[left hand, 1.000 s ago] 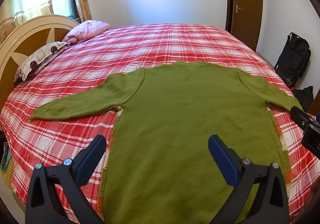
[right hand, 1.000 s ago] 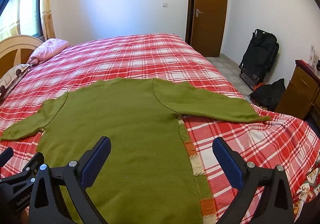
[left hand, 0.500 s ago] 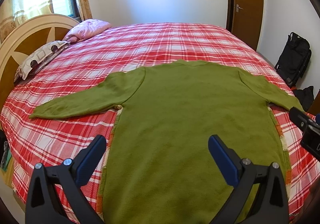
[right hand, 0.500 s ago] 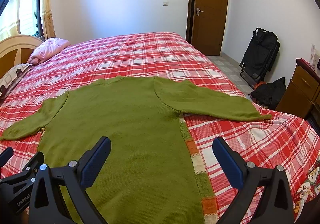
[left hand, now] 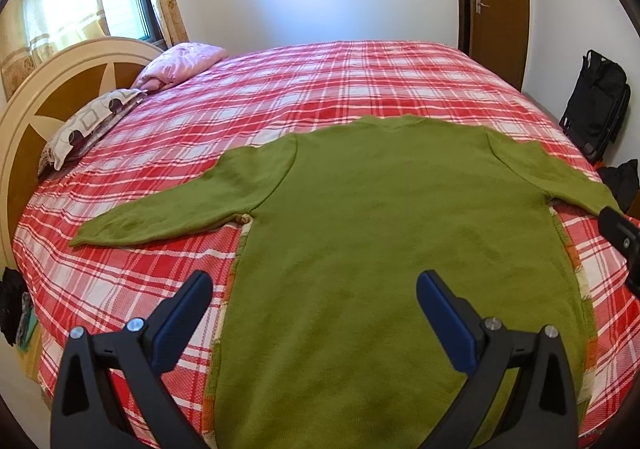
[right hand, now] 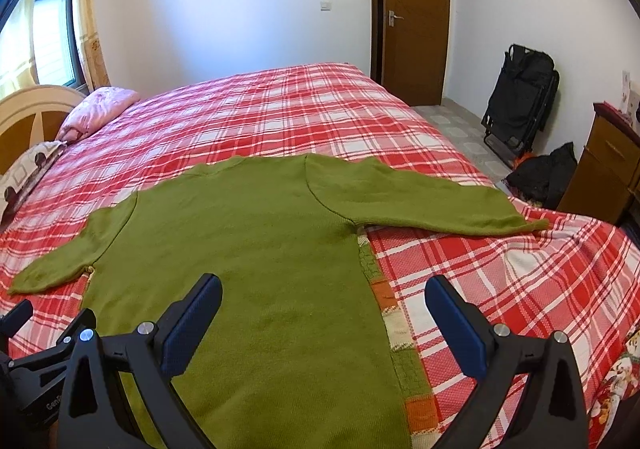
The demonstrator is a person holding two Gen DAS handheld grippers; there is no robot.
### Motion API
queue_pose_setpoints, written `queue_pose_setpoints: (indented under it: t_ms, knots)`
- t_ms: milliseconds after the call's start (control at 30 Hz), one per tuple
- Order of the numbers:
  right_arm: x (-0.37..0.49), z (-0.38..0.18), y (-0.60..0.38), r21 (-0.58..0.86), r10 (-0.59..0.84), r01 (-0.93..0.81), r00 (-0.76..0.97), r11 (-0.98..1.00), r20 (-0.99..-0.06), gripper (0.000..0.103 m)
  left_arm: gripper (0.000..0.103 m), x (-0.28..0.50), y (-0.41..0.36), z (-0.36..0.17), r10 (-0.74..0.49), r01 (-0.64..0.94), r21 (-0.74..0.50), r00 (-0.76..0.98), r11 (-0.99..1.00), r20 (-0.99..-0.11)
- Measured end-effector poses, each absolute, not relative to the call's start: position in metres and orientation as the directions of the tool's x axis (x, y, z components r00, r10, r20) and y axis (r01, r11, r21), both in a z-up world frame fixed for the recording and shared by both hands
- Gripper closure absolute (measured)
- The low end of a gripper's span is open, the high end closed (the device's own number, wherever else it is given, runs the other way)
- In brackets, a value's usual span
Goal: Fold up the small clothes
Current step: 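Grasp the sweater sleeve cuff with the right gripper and lift it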
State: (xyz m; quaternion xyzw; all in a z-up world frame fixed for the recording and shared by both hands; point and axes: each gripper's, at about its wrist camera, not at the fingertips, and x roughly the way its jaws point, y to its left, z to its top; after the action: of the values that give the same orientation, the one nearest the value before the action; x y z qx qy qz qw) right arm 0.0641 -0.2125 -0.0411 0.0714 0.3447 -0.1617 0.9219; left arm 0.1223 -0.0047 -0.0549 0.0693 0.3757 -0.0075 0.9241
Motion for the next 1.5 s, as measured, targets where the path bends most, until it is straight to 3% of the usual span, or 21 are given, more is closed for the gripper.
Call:
queue_pose_setpoints:
  t_ms: [333,633,667,700,767,1067,1500]
  knots:
    - [0.062,-0.039,-0.242,0.025,-0.267,0.371,0.713,0.928,-0.648,0.001,0.000,0.125,-0.015,-0.051,0.030,0.085,0.134,0.727,0.987,-0.686]
    - [0.083,-0.051,-0.334,0.107,-0.268,0.469,0.662,0.877,-0.700,0.005,0.000,0.127,-0.017,-0.050,-0.024,0.117,0.090,0.728,0.989,-0.685]
    - [0.086,-0.053,-0.345,0.119,-0.264,0.477,0.657,0.871,-0.706,0.016,0.000,0.128,-0.017,-0.051,-0.025,0.116,0.086,0.725,0.990,-0.689]
    - [0.088,-0.056,-0.357,0.134,-0.256,0.486,0.652,0.864,-0.714,0.038,0.000,0.129,-0.016,-0.052,-0.027,0.115,0.080,0.721,0.990,-0.693]
    - [0.092,-0.062,-0.390,0.204,-0.211,0.510,0.641,0.835,-0.738,0.055,0.000,0.131,-0.016,-0.054,-0.030,0.113,0.074,0.715,0.991,-0.698]
    - [0.082,-0.089,-0.566,0.455,-0.138,0.702,0.612,0.548,-0.779,0.054,0.000,0.141,-0.021,-0.065,-0.003,0.099,0.091,0.694,0.991,-0.720]
    - [0.094,-0.136,-0.640,0.368,-0.152,0.840,0.456,0.398,-0.877,0.052,0.000,0.162,-0.035,-0.083,0.029,0.095,0.118,0.647,0.988,-0.762]
